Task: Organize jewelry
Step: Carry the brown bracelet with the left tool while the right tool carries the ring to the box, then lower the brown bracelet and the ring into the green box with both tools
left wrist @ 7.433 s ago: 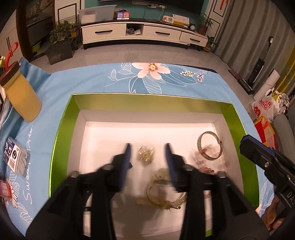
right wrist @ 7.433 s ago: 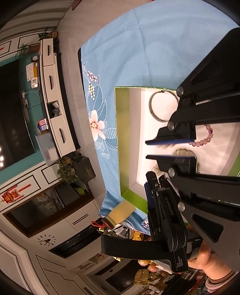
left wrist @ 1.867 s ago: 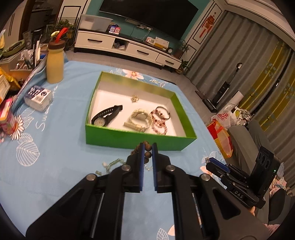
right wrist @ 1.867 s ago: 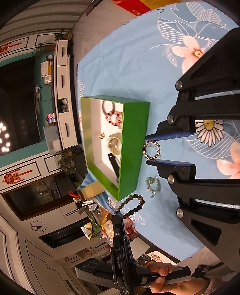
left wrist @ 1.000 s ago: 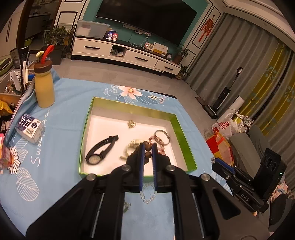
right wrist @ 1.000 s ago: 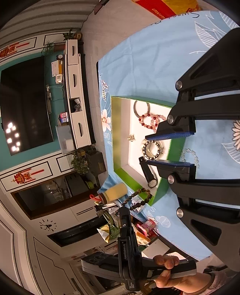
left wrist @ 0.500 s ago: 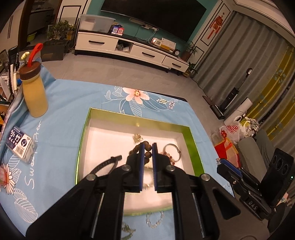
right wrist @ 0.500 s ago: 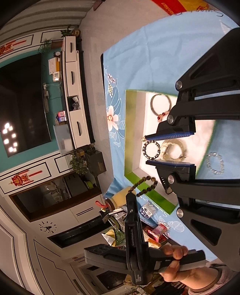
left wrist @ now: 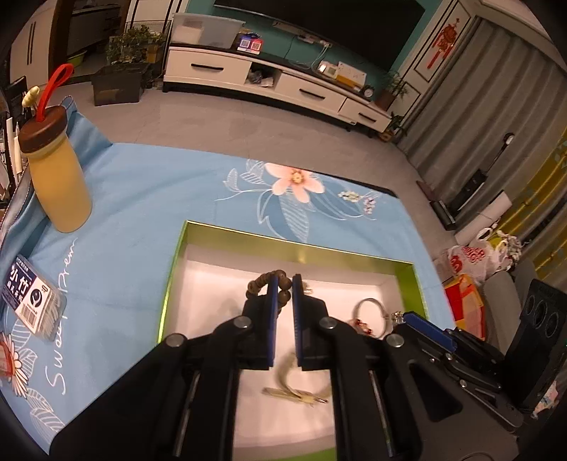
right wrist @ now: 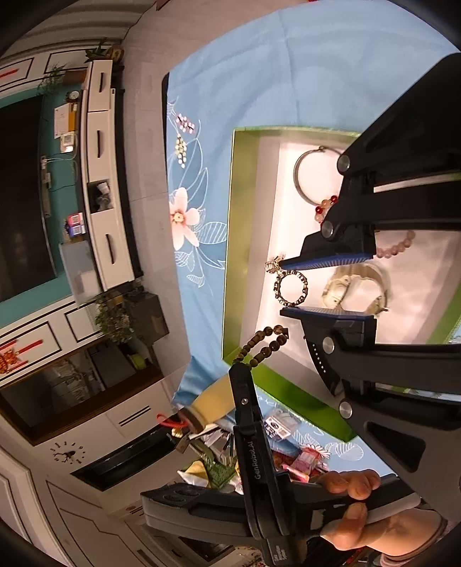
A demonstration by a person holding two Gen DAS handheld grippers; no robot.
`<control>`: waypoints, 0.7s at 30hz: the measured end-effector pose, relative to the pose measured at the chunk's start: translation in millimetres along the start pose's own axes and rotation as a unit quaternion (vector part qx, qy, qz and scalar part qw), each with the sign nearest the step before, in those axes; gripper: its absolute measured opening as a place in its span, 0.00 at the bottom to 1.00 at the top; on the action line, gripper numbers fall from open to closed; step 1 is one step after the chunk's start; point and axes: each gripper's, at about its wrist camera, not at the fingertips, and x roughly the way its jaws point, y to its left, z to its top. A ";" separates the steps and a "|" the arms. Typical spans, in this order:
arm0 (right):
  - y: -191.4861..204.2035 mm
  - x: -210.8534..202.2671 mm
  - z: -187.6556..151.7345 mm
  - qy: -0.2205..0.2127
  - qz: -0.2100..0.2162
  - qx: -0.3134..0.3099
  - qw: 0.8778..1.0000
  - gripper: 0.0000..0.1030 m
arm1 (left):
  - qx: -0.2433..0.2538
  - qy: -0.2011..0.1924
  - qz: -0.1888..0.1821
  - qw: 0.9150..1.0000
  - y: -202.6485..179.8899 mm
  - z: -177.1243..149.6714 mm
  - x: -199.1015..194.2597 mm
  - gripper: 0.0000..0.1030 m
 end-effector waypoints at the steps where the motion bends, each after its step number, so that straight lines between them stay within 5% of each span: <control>1: 0.6 3.4 1.3 0.003 -0.001 0.001 1.000 0.20 | 0.002 0.002 0.006 1.000 0.5 0.3 2.9 0.07; 21: 0.7 57.8 10.9 0.068 -0.031 0.015 0.997 0.20 | 0.022 0.035 0.038 0.998 7.3 -2.5 42.5 0.07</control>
